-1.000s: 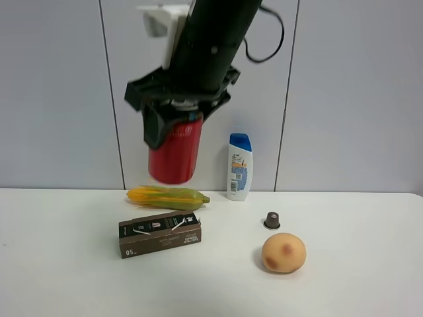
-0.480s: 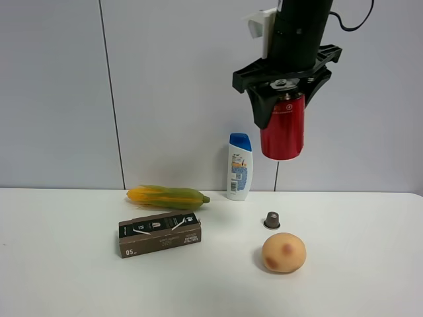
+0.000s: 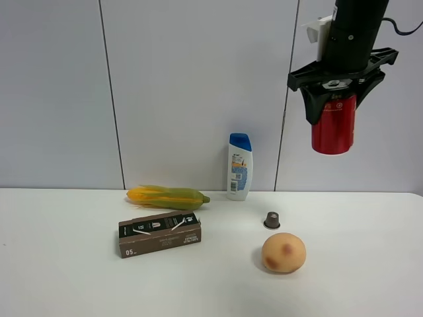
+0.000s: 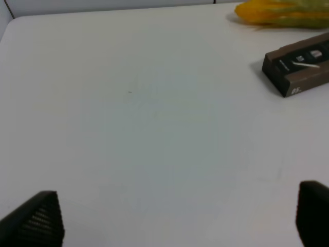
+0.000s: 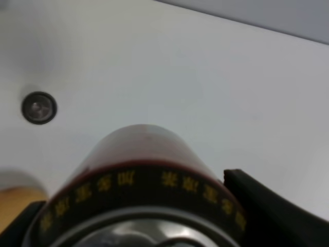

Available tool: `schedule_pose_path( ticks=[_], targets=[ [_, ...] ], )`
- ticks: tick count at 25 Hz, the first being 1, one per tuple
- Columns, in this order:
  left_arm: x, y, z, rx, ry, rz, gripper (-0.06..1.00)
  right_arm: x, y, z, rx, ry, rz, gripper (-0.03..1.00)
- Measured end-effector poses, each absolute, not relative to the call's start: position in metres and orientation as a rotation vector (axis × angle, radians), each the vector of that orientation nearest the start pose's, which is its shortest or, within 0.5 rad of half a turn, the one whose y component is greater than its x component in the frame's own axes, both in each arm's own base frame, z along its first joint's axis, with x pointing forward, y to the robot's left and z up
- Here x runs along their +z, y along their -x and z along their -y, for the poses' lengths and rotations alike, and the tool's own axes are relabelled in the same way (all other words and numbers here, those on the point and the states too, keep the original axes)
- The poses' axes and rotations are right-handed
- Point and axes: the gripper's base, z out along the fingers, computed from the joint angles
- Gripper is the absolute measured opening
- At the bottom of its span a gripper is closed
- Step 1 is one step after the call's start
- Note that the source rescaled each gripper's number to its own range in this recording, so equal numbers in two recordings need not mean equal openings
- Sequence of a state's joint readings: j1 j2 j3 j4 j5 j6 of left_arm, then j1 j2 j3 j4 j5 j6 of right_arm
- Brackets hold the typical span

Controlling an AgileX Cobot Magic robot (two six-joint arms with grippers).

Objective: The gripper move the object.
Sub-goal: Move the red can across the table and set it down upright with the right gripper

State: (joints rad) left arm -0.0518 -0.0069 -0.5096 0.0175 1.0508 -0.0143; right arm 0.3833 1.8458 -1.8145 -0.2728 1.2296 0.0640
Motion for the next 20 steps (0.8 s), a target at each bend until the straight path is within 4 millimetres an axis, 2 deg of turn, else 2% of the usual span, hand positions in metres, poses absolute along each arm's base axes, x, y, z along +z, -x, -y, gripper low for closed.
schedule_pose_path(
  ticks=[8,10,14,17,20],
  targets=[
    [0.281,0.007,-0.002,-0.021,-0.037,-2.017,1.0,0.339,-0.387,-0.093,-0.254,0.392,-2.671,0.0],
    [0.281,0.007,-0.002,-0.021,-0.037,-2.017,1.0,0.332,-0.388,-0.084,-0.238,0.361,-2.703,0.0],
    [0.281,0.007,-0.002,-0.021,-0.037,-2.017,1.0,0.298,-0.387,-0.072,-0.192,0.328,-2.776,0.0],
    [0.281,0.007,-0.002,-0.021,-0.037,-2.017,1.0,0.271,-0.387,-0.068,-0.169,0.326,-2.771,0.0],
    [0.281,0.007,-0.002,-0.021,-0.037,-2.017,1.0,0.252,-0.39,-0.062,-0.138,0.309,-2.72,0.0]
  ],
)
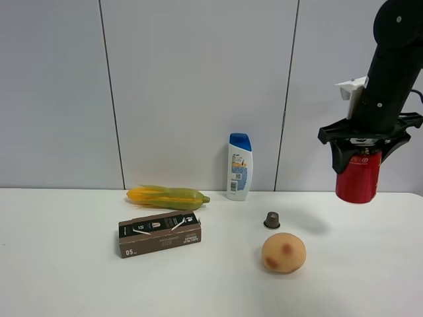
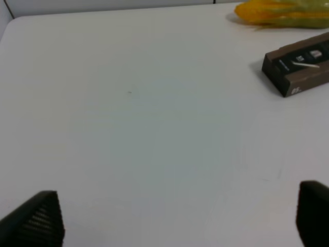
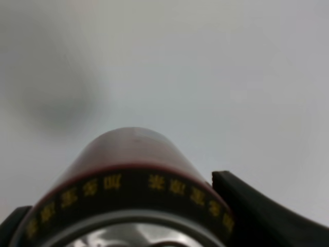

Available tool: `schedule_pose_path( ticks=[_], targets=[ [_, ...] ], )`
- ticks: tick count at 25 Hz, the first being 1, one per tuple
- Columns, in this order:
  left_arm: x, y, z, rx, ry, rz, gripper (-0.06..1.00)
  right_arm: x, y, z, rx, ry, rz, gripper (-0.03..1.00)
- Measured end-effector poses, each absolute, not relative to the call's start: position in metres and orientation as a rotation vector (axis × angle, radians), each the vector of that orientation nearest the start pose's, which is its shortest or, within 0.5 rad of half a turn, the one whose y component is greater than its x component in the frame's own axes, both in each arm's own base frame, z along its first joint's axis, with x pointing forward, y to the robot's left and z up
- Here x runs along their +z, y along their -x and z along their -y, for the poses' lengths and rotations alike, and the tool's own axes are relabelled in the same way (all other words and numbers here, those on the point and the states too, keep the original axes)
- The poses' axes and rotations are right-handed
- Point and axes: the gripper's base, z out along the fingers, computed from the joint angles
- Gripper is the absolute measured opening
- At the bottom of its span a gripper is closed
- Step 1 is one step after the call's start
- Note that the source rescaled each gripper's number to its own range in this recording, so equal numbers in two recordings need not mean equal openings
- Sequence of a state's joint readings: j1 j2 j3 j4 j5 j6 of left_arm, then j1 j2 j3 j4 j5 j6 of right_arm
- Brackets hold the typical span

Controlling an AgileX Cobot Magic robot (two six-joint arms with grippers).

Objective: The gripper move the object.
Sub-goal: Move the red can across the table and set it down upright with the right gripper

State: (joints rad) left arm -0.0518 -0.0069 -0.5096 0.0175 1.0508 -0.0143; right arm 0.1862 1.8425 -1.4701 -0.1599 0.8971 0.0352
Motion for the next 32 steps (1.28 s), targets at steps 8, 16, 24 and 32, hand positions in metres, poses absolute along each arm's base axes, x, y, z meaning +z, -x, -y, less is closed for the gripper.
schedule_pose_path(
  ticks=[8,16,24,32],
  targets=[
    [0.281,0.007,-0.002,-0.021,-0.037,-2.017,1.0,0.22,-0.396,-0.064,-0.012,0.272,-2.504,0.0],
    [0.281,0.007,-0.002,-0.021,-0.037,-2.017,1.0,0.191,-0.402,-0.067,0.088,0.164,-2.546,0.0],
    [0.281,0.007,-0.002,-0.021,-0.037,-2.017,1.0,0.155,-0.41,-0.069,0.122,0.08,-2.59,0.0],
    [0.281,0.007,-0.002,-0.021,-0.037,-2.017,1.0,0.155,-0.413,-0.06,0.12,0.035,-2.575,0.0]
  ],
)
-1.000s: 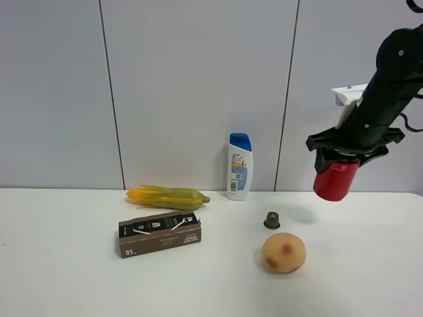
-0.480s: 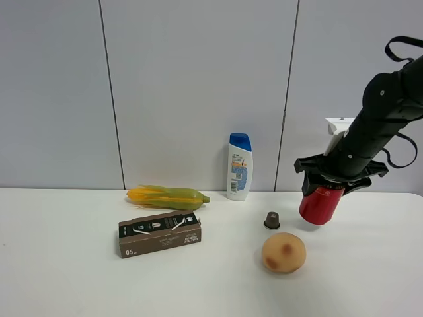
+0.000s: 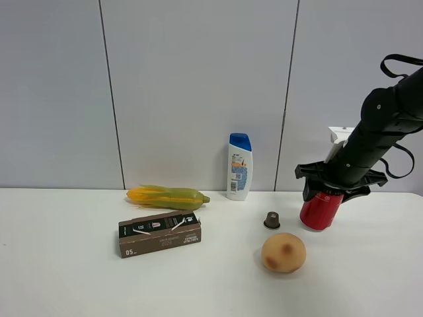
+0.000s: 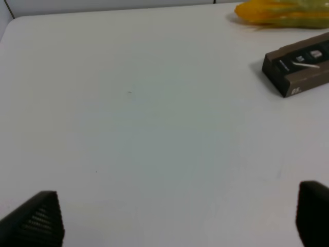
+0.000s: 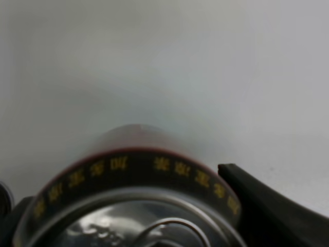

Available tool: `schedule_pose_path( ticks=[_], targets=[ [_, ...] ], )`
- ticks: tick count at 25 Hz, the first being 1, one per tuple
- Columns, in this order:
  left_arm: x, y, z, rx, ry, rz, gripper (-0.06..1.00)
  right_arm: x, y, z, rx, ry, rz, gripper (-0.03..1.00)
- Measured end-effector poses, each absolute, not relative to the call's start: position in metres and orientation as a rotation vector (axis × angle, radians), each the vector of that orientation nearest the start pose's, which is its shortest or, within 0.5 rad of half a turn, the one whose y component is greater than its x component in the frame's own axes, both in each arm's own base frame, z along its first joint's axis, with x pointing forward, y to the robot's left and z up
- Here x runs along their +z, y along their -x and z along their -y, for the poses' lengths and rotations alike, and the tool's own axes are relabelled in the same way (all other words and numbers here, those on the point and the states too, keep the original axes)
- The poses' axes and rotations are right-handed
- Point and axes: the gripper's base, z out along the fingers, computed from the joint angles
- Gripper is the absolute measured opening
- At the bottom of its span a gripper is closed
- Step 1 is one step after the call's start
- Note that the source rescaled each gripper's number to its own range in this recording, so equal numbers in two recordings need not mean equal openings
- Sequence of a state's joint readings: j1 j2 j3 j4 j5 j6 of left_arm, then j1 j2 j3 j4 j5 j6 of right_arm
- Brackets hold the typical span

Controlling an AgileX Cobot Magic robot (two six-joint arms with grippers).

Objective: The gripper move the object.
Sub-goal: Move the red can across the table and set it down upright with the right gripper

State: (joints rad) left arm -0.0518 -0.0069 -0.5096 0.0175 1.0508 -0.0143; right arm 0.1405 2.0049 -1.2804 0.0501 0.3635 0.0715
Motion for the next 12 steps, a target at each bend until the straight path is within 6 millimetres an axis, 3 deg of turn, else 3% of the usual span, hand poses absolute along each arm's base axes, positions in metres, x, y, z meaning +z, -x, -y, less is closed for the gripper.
schedule_pose_path(
  ticks=[9,12],
  targets=[
    [0.2807,0.0066,-0.0017,-0.021,-0.037,-2.017,1.0,0.1548,-0.4132,-0.0596,0.138,0.006,-2.577,0.0],
    [0.2807,0.0066,-0.0017,-0.021,-0.037,-2.017,1.0,0.1552,-0.4138,-0.0598,0.143,0.001,-2.569,0.08]
  ],
)
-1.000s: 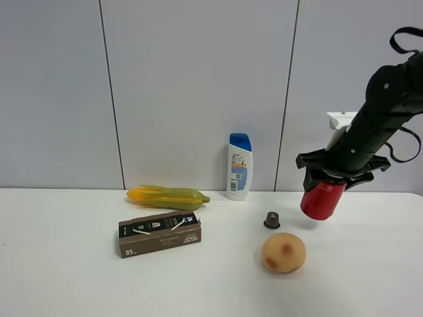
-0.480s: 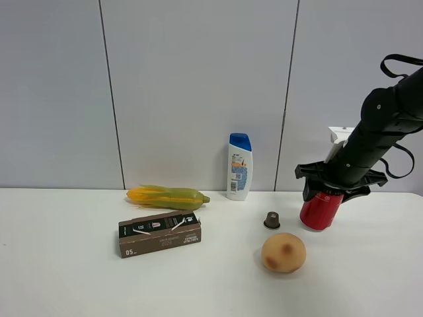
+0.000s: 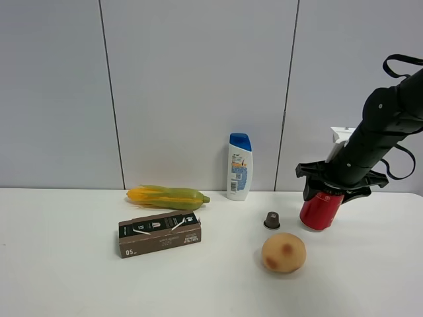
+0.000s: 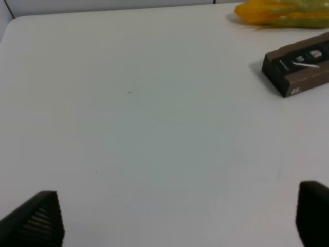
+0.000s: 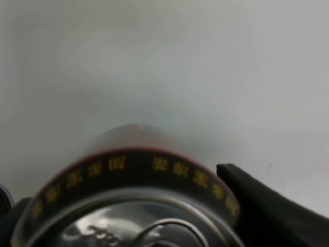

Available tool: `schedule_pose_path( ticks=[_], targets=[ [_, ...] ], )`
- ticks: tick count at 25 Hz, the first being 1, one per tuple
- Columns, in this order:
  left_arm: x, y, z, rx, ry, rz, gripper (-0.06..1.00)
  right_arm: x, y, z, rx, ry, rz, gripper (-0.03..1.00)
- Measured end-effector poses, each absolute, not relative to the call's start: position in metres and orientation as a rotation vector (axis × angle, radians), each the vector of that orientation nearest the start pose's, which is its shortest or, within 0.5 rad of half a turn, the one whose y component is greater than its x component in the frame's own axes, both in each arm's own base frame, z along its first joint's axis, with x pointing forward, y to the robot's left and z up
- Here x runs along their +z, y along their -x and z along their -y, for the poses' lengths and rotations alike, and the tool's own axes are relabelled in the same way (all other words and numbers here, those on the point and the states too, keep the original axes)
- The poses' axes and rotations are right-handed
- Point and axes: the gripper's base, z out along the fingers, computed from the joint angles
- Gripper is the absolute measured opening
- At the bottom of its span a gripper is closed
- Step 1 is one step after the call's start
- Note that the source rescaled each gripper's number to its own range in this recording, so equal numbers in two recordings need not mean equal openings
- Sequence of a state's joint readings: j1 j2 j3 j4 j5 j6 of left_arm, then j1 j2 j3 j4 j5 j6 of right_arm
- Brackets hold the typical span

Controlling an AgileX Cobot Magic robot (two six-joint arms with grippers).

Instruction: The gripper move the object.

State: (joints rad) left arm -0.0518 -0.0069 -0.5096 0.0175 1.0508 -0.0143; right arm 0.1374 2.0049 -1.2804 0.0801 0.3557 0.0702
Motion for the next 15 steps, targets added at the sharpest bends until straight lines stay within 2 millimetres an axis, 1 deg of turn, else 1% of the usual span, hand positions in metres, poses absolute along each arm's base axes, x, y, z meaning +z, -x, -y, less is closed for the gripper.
schedule_pose_path(
  ticks=[1,6,9,10,11,13,15],
  targets=[
    [0.281,0.007,-0.002,-0.021,-0.037,-2.017,1.0,0.156,-0.414,-0.06,0.143,0.003,-2.56,0.12],
    [0.281,0.007,-0.002,-0.021,-0.037,-2.017,1.0,0.156,-0.415,-0.06,0.135,0.029,-2.558,0.23],
    [0.281,0.007,-0.002,-0.021,-0.037,-2.017,1.0,0.161,-0.412,-0.06,0.137,0.032,-2.57,0.46],
    [0.281,0.007,-0.002,-0.021,-0.037,-2.017,1.0,0.166,-0.411,-0.06,0.14,0.031,-2.567,0.52],
    [0.281,0.007,-0.002,-0.021,-0.037,-2.017,1.0,0.174,-0.409,-0.06,0.143,0.032,-2.56,0.55],
    [0.281,0.007,-0.002,-0.021,-0.037,-2.017,1.0,0.193,-0.403,-0.059,0.145,0.051,-2.544,0.58],
    [0.281,0.007,-0.002,-0.021,-0.037,-2.017,1.0,0.222,-0.392,-0.058,0.144,0.092,-2.515,0.59]
  ],
)
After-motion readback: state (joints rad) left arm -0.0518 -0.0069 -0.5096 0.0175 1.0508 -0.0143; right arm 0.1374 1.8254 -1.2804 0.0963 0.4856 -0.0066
